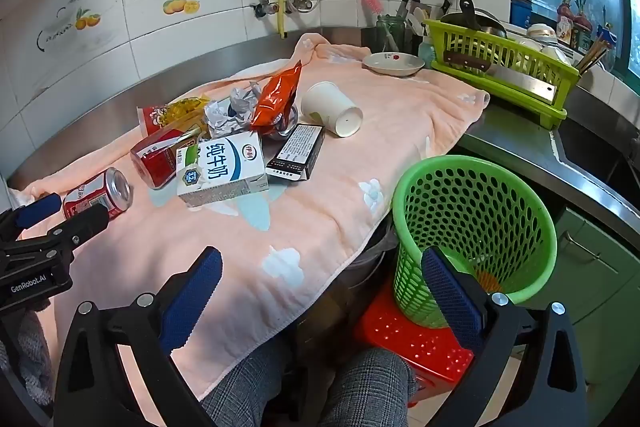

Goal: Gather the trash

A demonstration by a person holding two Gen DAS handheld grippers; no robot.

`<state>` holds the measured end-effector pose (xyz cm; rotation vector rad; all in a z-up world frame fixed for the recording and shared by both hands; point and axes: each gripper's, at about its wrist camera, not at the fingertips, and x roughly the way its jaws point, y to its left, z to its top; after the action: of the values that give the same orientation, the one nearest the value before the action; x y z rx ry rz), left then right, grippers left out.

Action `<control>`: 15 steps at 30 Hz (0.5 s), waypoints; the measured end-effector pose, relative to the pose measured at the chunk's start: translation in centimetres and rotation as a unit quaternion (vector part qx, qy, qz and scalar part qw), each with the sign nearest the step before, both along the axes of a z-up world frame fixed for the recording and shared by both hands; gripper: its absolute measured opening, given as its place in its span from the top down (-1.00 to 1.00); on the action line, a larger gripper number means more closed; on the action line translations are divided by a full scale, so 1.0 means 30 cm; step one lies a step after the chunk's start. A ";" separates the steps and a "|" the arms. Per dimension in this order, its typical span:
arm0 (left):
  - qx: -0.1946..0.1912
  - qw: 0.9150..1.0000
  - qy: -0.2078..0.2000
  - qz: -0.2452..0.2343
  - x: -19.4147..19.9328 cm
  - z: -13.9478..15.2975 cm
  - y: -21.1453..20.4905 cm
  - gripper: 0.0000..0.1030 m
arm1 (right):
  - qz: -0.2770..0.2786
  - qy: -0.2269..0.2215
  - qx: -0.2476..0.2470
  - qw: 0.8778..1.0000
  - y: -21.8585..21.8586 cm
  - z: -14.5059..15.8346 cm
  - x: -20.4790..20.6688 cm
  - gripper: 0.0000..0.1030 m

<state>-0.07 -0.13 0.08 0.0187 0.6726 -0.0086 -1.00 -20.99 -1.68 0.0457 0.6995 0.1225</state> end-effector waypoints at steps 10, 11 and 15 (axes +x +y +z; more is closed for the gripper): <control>0.003 1.000 0.004 -0.006 0.002 -0.008 -0.009 -0.88 | 0.001 0.000 -0.005 1.000 0.004 0.002 -0.001 -0.88; 0.004 1.000 0.004 -0.007 0.002 -0.008 -0.010 -0.88 | 0.001 0.000 -0.005 1.000 0.006 0.000 -0.001 -0.88; 0.005 1.000 0.003 -0.008 0.000 -0.008 -0.013 -0.88 | 0.003 0.002 -0.005 1.000 0.005 -0.001 0.003 -0.88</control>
<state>-0.05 -0.52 -0.18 0.0341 0.6794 -0.0204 -0.92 -20.85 -1.70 0.0338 0.7042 0.1239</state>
